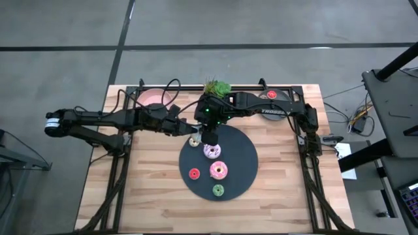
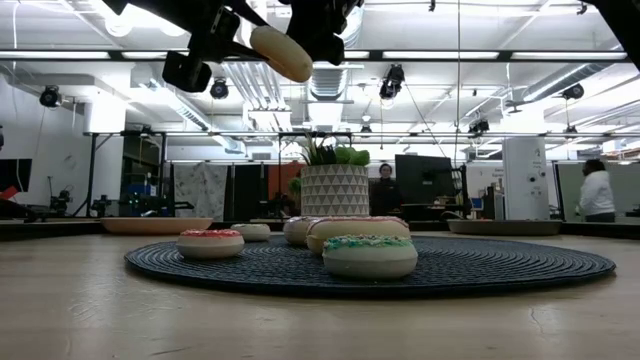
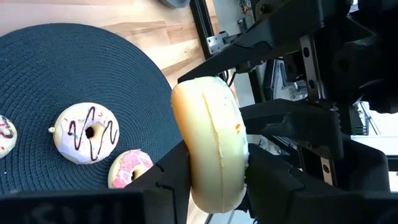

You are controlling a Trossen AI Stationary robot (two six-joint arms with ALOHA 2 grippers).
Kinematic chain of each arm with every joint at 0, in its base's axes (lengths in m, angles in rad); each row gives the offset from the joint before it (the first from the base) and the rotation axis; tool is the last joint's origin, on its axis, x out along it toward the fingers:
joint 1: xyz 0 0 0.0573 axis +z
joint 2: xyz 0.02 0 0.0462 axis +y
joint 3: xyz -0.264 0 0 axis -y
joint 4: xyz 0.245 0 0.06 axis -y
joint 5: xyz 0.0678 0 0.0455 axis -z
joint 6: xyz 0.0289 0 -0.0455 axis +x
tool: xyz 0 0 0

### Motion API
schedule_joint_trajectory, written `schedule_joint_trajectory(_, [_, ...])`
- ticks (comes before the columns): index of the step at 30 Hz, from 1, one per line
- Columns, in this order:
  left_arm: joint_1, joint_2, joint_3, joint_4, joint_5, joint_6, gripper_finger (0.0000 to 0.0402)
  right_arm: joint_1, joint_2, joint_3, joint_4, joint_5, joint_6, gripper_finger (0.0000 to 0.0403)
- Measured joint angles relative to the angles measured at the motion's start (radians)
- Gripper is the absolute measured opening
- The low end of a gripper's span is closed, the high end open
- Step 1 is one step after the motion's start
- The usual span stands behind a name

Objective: Pick & Place donuts
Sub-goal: Put the large white donut on the pink plate

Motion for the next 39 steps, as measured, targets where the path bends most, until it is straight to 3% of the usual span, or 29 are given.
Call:
schedule_joint_trajectory(18, [0.0, 0.0, 0.0, 0.0, 0.0, 0.0, 0.0106, 0.0, -0.001, 0.0, -0.004, -0.003, -0.022, 0.013])
schedule_joint_trajectory(30, [0.0, 0.0, 0.0, 0.0, 0.0, -0.007, 0.0106, 0.0, -0.002, 0.0, -0.007, -0.002, -0.018, 0.0231])
schedule_joint_trajectory(39, [0.0, 0.0, 0.0, 0.0, -0.001, -0.007, 0.0106, 0.0, -0.023, 0.0, -0.011, -0.002, -0.019, 0.027])
